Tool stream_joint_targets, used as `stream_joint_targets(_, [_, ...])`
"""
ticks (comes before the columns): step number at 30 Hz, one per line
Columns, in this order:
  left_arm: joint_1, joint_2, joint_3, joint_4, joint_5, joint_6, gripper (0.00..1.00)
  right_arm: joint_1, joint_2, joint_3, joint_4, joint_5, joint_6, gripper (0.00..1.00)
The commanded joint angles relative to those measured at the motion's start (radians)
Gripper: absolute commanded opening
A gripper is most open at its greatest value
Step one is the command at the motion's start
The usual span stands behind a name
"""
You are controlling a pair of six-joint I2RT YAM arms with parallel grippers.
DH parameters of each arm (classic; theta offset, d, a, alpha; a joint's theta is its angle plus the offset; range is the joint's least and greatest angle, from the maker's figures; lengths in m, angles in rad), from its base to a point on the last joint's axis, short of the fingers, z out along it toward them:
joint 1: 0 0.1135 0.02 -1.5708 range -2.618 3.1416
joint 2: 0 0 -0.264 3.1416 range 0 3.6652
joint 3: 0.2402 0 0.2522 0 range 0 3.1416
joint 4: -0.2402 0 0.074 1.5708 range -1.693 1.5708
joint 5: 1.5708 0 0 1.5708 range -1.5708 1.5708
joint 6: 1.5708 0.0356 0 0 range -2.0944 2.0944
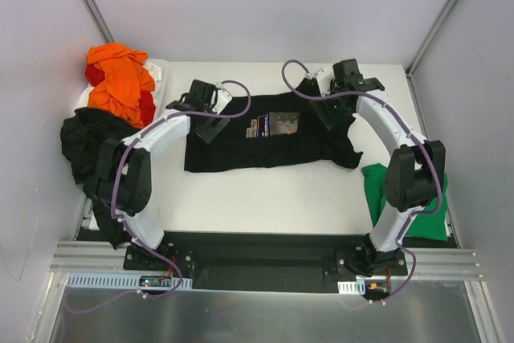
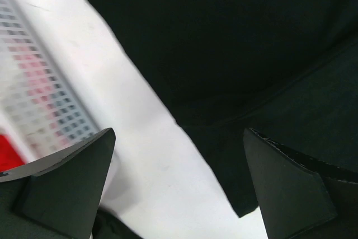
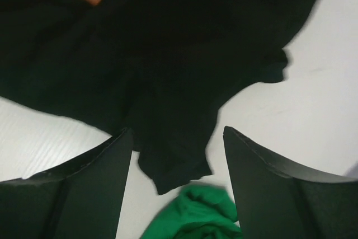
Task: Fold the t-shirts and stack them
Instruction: Fold the flattened tshirt in 1/3 of the way
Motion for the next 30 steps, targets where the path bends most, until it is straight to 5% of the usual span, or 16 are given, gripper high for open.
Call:
stream_joint_targets(1, [0.008,0.072,0.008,-0.063,0.090,-0.042,0.99,0.001,-0.003,-0.101,-0.119,-0.203,0.045,0.70])
stream_joint_targets(30, [0.008,0.181,-0.049,-0.061,0.087,-0.069,0.99,-0.002,0.191,-0.144,-0.030,-0.164,0.006,0.74])
